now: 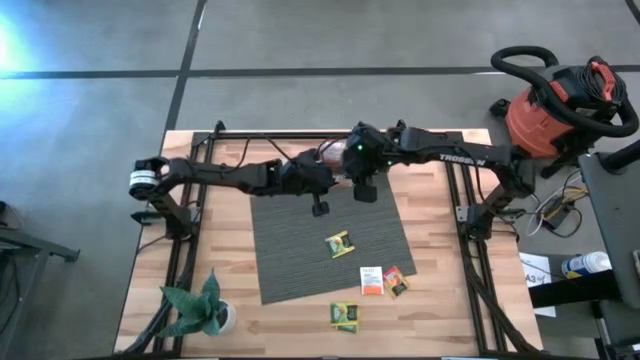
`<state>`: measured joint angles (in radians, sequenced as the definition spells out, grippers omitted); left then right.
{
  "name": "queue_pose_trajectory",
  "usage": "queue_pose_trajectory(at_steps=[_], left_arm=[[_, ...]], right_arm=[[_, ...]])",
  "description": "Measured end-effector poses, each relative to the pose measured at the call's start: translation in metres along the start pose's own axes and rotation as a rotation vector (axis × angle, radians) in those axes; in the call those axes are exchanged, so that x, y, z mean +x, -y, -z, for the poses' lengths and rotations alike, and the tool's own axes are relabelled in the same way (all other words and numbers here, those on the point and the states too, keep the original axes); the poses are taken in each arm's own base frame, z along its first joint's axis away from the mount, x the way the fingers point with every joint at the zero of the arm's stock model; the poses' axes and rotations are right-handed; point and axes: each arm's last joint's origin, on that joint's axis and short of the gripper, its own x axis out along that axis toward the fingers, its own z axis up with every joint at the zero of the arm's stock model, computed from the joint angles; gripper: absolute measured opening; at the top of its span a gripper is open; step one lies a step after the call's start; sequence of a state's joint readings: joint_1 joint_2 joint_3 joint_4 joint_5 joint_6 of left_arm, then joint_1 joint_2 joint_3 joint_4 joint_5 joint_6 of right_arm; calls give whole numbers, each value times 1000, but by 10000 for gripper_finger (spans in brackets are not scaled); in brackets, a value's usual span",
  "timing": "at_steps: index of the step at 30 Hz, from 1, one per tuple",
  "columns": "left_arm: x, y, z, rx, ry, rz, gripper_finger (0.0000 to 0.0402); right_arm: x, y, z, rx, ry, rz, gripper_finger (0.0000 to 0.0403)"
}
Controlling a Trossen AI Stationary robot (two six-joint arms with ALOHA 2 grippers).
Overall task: Pick & Place Tea
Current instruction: Put the white tea bag into the left section of the wooden organizer
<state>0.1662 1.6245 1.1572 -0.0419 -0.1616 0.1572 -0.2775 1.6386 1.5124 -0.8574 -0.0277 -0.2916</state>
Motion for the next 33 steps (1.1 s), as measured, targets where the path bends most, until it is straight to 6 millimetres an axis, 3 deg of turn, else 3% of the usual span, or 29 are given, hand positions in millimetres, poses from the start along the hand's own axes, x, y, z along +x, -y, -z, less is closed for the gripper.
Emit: queue_pose_trajectory(at_steps=[6,13,20,26,33], left_arm=[[3,-31,3,-53,16,-32,0],[4,-59,6,-104,48,-39,4],[5,-80,14,-165,14,-104,59],[3,-91,33,-223,-155,-180,114],[-7,-93,33,-283,-183,-192,124]], right_arm=[[-2,33,7,-23,39,38,16],[0,70,12,36,144,43,9],[40,87,14,46,92,-29,8],[57,104,3,27,73,19,8],[84,121,10,65,-52,-26,8]])
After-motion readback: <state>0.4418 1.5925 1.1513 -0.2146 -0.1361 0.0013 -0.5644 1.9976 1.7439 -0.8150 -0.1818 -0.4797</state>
